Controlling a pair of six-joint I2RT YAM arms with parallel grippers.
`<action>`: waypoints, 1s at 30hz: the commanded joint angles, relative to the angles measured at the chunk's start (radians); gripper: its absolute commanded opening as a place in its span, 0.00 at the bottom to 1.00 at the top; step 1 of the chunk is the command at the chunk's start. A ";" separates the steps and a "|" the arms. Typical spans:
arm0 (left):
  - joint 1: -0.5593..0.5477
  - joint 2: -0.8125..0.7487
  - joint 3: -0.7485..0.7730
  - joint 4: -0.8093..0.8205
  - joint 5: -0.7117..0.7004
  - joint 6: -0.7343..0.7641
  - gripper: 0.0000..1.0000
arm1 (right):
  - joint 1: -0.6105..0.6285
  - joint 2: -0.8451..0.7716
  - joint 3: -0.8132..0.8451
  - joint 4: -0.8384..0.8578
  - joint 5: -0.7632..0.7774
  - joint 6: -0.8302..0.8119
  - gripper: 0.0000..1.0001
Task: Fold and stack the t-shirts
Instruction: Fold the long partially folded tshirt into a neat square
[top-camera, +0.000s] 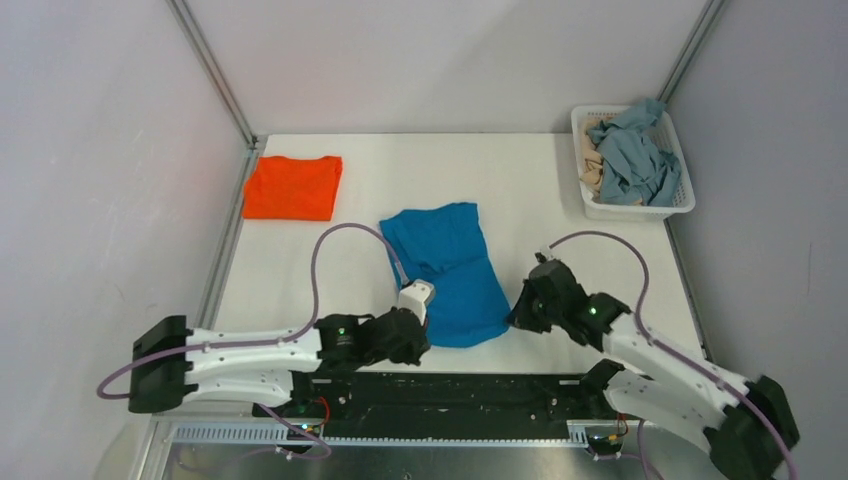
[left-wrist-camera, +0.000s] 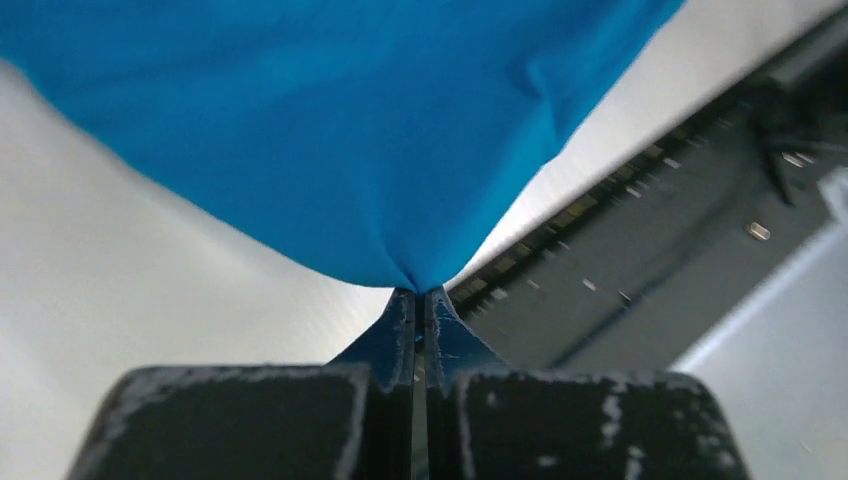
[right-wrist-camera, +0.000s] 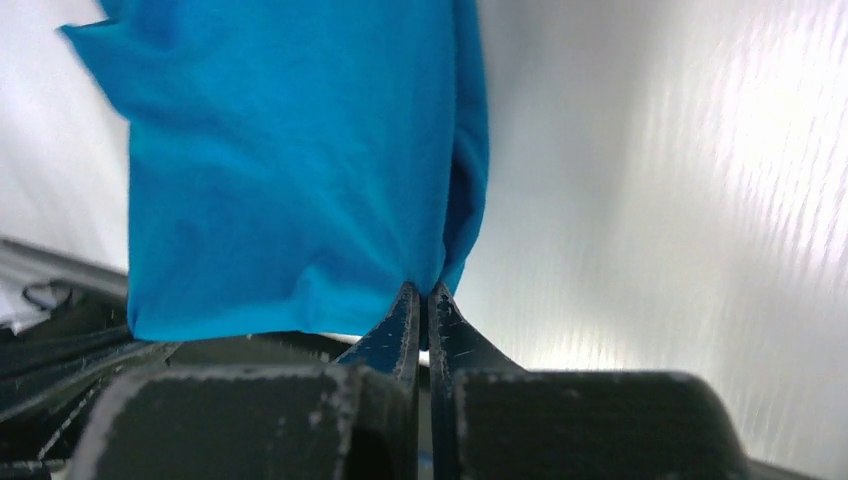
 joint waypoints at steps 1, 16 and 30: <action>-0.140 -0.124 0.004 -0.023 -0.025 -0.104 0.00 | 0.120 -0.213 -0.009 -0.184 0.117 0.127 0.00; -0.073 -0.351 0.033 -0.091 -0.148 -0.097 0.00 | 0.147 -0.127 0.268 -0.157 0.227 -0.002 0.00; 0.384 -0.295 0.153 -0.091 -0.034 0.070 0.00 | -0.084 0.097 0.484 0.052 0.099 -0.145 0.00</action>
